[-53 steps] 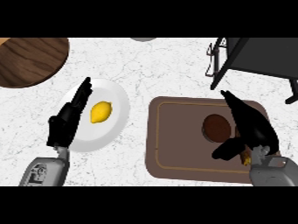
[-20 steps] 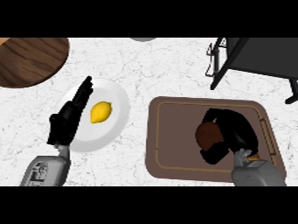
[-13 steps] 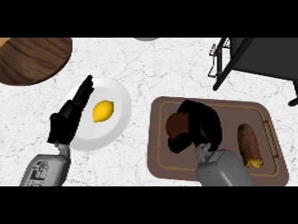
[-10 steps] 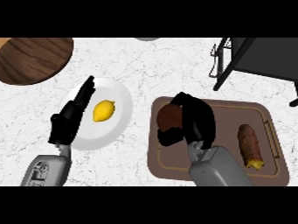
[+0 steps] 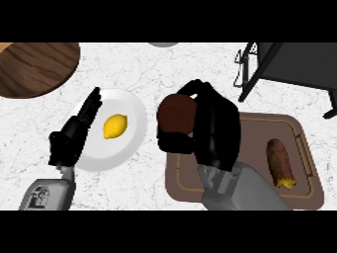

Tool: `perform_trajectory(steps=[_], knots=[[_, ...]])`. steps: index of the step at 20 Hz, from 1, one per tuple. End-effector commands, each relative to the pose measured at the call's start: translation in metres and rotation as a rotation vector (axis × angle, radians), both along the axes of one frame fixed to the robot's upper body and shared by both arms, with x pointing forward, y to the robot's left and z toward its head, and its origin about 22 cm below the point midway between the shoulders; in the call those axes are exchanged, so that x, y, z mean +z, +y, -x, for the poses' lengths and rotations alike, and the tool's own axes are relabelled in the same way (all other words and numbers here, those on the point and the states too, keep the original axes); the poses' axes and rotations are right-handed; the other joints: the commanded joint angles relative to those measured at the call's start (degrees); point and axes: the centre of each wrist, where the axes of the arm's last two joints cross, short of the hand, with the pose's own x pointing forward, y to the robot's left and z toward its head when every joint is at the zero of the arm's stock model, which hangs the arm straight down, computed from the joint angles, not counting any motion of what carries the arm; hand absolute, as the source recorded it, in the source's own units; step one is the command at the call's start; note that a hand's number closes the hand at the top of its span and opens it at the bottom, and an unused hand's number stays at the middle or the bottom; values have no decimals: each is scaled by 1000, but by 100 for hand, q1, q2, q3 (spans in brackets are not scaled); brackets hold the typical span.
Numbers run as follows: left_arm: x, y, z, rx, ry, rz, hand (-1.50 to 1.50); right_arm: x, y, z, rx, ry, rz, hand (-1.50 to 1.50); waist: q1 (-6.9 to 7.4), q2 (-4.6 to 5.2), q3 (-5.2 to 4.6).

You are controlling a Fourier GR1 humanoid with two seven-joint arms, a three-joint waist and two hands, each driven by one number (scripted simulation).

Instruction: Pick the cupcake from the tray and place it in the tiered shelf

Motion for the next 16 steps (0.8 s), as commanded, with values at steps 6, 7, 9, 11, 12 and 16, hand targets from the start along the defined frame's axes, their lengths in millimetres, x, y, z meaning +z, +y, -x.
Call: perform_trajectory(steps=[6,7,9,11,12,16], knots=[[2,15,-1,28,-7,-8,0,70,-11,-1,-277,-127,50,150,-70,-5,-2],[3,4,-2,15,2,11,0,70,-11,5,-296,-146,54,150,-82,-8,-1],[-5,-1,-3,7,0,-3,0,95,-3,2,-329,-197,22,150,-50,1,-5],[-6,-7,1,23,-2,-16,0,104,-20,-1,-381,-219,68,150,-79,-7,-3],[-4,1,-1,12,-7,-10,0,108,-38,-4,-400,-216,89,150,-100,-6,-2],[-23,-3,14,24,10,-4,0,145,-54,-16,-429,-253,138,150,-55,-7,-3]])
